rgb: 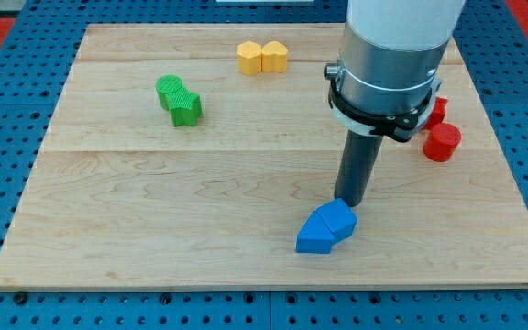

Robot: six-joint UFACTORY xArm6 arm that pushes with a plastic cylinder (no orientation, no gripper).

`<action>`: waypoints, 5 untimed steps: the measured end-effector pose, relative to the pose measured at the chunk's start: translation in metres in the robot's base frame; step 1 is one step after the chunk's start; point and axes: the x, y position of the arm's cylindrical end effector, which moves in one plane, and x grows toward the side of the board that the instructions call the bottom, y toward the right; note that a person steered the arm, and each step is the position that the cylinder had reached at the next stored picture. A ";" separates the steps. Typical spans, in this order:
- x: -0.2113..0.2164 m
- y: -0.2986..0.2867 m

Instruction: Point at the blue triangle

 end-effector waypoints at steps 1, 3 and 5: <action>0.000 -0.021; 0.000 -0.026; -0.020 -0.024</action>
